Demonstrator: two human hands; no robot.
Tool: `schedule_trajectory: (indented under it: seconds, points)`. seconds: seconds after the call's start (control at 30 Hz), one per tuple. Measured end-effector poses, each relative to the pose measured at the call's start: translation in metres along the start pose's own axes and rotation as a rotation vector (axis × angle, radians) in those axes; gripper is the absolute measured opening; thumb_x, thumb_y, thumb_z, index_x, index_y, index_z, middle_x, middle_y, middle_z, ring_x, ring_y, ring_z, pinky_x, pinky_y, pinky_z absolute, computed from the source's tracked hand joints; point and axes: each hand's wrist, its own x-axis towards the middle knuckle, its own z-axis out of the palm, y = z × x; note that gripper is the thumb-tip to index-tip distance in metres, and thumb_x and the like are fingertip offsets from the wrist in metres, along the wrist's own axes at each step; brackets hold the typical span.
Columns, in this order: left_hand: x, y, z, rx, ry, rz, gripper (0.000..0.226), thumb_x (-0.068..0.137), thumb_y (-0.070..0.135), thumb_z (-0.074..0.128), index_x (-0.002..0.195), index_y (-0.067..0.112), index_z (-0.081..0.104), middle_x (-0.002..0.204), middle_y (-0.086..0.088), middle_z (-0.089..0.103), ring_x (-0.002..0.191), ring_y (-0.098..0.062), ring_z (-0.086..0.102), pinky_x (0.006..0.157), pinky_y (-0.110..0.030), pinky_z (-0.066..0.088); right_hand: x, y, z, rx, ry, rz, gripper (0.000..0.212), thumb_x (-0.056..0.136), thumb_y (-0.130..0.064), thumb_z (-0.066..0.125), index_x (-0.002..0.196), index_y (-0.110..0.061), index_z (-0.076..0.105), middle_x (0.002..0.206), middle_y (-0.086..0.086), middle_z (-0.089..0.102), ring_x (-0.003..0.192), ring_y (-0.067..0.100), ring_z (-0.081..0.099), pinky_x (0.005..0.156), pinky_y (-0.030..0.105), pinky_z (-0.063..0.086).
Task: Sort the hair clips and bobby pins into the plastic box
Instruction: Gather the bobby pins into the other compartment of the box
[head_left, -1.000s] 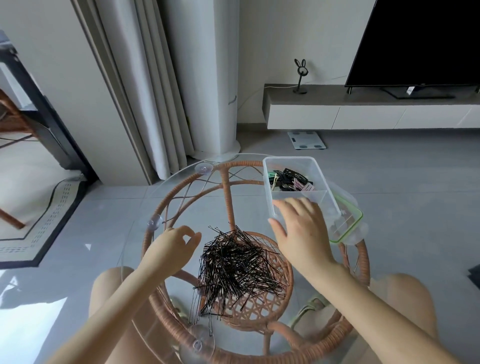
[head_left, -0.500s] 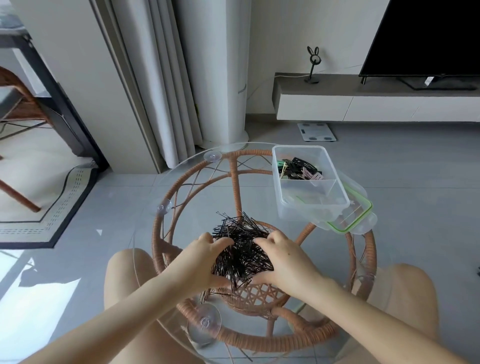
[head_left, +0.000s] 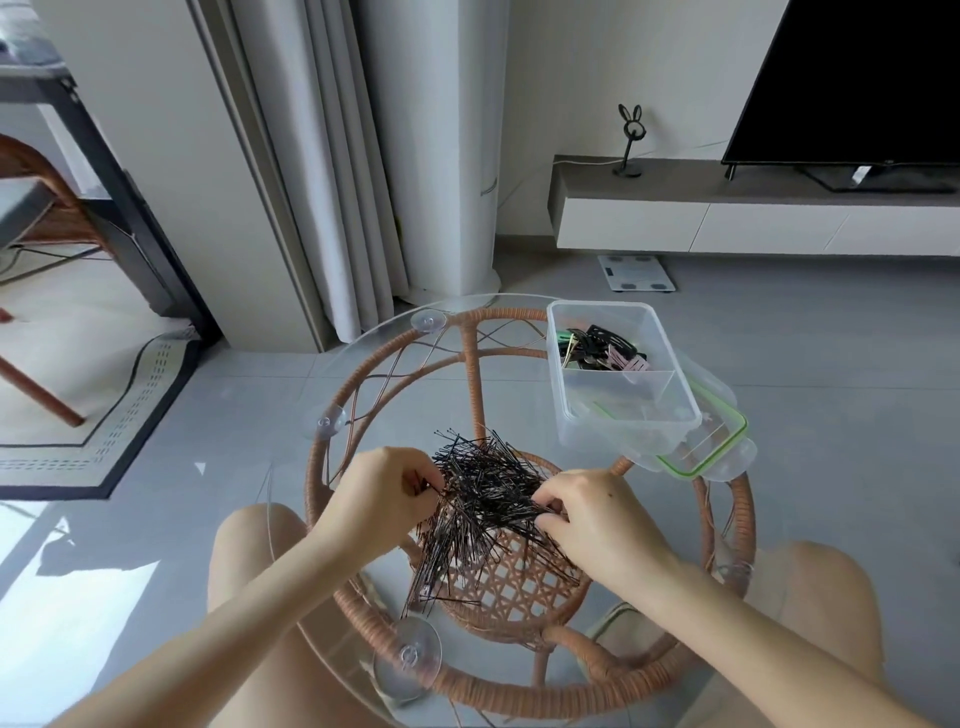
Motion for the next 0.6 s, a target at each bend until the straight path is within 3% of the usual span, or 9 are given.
schedule_trajectory:
  seconds: [0.13,0.3,0.4,0.5,0.6]
  points:
    - [0.003,0.01,-0.014,-0.01,0.018,-0.021,0.016,0.078,0.006,0.063,0.078,0.02,0.071,0.066,0.012,0.063,0.051,-0.001,0.063,0.052,-0.013,0.053,0.0,-0.007,-0.026,-0.017,0.015,-0.004,0.017,0.082,-0.018,0.062,0.084,-0.002,0.069,0.084,0.009,0.071,0.079,0.021,0.062,0.076,0.034,0.048]
    - [0.009,0.02,-0.028,-0.009,0.048,-0.016,0.015,0.077,0.009,0.065,0.076,0.023,0.071,0.062,0.021,0.059,0.052,0.005,0.06,0.055,0.001,0.045,-0.001,-0.013,-0.061,0.038,0.051,0.001,0.011,0.08,-0.019,0.067,0.083,-0.012,0.074,0.08,0.0,0.073,0.066,0.007,0.059,0.066,0.012,0.043]
    - [0.012,0.024,-0.031,-0.034,0.051,-0.024,0.017,0.076,0.009,0.066,0.072,0.026,0.069,0.058,0.02,0.06,0.049,0.005,0.061,0.051,-0.002,0.046,0.0,-0.01,-0.079,0.106,0.087,0.033,0.01,0.077,-0.016,0.07,0.086,-0.015,0.074,0.068,-0.016,0.065,0.056,-0.006,0.055,0.06,-0.001,0.038]
    - [0.017,0.029,-0.031,-0.031,0.046,-0.045,0.02,0.076,0.01,0.066,0.07,0.029,0.066,0.057,0.019,0.059,0.057,-0.005,0.066,0.051,-0.014,0.053,0.005,-0.004,-0.099,0.149,0.153,0.067,0.007,0.074,-0.015,0.073,0.08,-0.016,0.075,0.058,-0.023,0.057,0.057,-0.01,0.057,0.056,0.001,0.04]
    - [0.021,0.032,-0.029,-0.037,0.041,-0.051,0.019,0.076,0.01,0.066,0.071,0.028,0.067,0.058,0.017,0.059,0.056,-0.008,0.066,0.046,-0.012,0.051,0.015,0.009,-0.116,0.152,0.24,0.067,0.009,0.072,-0.014,0.075,0.08,-0.015,0.075,0.062,-0.025,0.057,0.059,-0.016,0.055,0.058,-0.001,0.039]
